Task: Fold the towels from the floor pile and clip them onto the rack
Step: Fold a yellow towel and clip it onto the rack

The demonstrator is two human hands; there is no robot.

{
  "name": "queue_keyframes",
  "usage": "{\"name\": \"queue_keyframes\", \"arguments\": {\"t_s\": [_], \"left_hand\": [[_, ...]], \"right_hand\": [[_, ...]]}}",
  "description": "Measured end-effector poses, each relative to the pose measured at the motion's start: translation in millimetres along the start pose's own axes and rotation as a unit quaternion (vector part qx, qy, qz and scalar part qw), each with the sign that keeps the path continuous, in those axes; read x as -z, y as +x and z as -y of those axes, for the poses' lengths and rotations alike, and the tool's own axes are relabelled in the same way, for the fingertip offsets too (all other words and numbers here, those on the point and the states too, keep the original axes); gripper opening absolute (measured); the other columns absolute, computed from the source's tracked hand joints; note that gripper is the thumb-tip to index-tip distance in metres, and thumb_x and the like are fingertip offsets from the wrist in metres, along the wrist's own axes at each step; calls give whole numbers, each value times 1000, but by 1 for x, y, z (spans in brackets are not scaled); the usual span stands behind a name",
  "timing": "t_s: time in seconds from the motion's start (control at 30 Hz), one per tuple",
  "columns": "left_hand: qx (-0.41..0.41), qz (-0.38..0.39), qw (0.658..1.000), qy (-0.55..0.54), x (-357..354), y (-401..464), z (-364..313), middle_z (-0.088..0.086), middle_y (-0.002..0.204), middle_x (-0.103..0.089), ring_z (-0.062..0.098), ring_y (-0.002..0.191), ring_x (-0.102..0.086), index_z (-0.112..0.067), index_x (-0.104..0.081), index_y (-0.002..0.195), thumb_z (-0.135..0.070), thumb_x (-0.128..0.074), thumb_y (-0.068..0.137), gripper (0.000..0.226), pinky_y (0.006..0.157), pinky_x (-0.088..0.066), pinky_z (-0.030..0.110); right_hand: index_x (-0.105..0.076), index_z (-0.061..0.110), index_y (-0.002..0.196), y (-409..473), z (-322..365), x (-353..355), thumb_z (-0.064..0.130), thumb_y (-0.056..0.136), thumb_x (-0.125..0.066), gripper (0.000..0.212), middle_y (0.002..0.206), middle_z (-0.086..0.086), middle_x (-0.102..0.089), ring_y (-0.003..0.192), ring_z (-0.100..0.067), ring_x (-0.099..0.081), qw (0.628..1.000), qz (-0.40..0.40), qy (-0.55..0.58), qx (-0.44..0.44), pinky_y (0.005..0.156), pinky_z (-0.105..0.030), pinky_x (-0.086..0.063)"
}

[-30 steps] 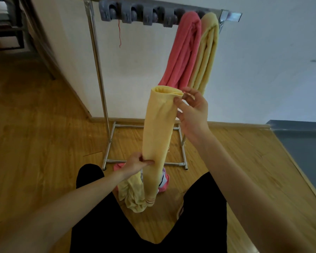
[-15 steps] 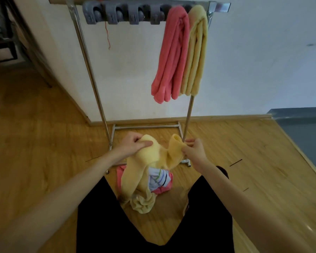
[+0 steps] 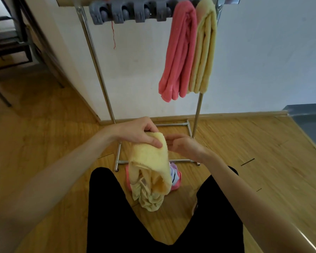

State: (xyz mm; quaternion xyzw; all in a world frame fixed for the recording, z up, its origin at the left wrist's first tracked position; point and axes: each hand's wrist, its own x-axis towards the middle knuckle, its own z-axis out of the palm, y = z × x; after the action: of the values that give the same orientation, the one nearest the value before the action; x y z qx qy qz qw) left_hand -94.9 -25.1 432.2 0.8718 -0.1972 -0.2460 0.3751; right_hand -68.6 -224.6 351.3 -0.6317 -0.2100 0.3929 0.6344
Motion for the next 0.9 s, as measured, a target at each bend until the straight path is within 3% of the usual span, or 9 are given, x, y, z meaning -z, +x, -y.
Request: {"name": "queue_keyframes", "arguments": {"t_s": [0.07,0.13,0.27,0.4,0.5,0.63,0.77,0.83,0.9], "left_hand": [[4,-1,1000,10,4,-1,3,10,81,-70,14,71,-63,-11,-75,85,-30,-74,80,20,61,-47,25],[13,-6,1000,9,8,-3,5,10,88,-72,22,81,-67,-13,-76,90,-37,-74,77,27,68,-52,35],[20,-44,999,-22,13,-5,14,15,92,-71,30,86,-67,-14,-75,93,-50,-73,71,42,71,-53,41],[29,-105,993,-48,13,-7,28,24,95,-68,37,84,-65,-9,-74,93,-50,-71,74,46,68,-46,36],[19,-128,990,-59,18,-12,36,14,102,-70,23,84,-67,-10,-70,103,-35,-69,81,33,71,-50,29],[-36,-86,991,-98,33,-19,34,-11,117,-58,14,92,-65,-22,-48,127,-13,-53,97,32,73,-53,24],[-50,-95,993,49,61,-3,26,-9,102,-63,-1,97,-58,-15,-65,103,-3,-45,98,23,85,-39,13],[-37,-141,981,131,78,9,22,-20,88,-62,-6,87,-56,-15,-72,91,-1,-46,95,30,80,-35,7],[-25,-203,960,194,93,19,16,-26,88,-57,-11,83,-51,-17,-74,96,-2,-44,96,34,77,-31,1]], "right_hand": [[-45,-14,128,2,0,1,3,76,-44,54,130,-38,-46,119,-40,-49,998,64,-7,-7,108,-54,-33],[-49,-12,125,2,1,3,11,84,-59,48,128,-35,-50,119,-43,-50,997,62,-39,-14,107,-56,-35],[-60,6,95,-4,22,12,18,84,-68,18,94,-8,-64,90,-22,-62,994,19,-107,24,81,-36,-51],[-53,8,82,-9,38,33,18,81,-69,19,77,-4,-54,71,-14,-54,996,-11,-84,39,64,-24,-44],[-54,7,84,-13,40,51,20,80,-72,22,77,-2,-57,71,-14,-56,995,-64,-72,32,66,-26,-45],[-54,9,88,-11,55,63,13,84,-69,16,79,-2,-62,73,-13,-60,973,-120,-189,56,63,-25,-49],[-45,10,97,5,93,73,0,83,-67,28,93,-8,-52,78,-6,-56,923,-130,-346,109,68,-25,-50],[-48,10,96,15,116,74,-2,82,-65,24,95,-7,-52,87,-16,-54,880,-128,-432,149,76,-32,-48],[-56,10,90,25,137,74,-5,82,-61,18,90,2,-57,87,-9,-55,845,-121,-492,173,79,-27,-45]]}}
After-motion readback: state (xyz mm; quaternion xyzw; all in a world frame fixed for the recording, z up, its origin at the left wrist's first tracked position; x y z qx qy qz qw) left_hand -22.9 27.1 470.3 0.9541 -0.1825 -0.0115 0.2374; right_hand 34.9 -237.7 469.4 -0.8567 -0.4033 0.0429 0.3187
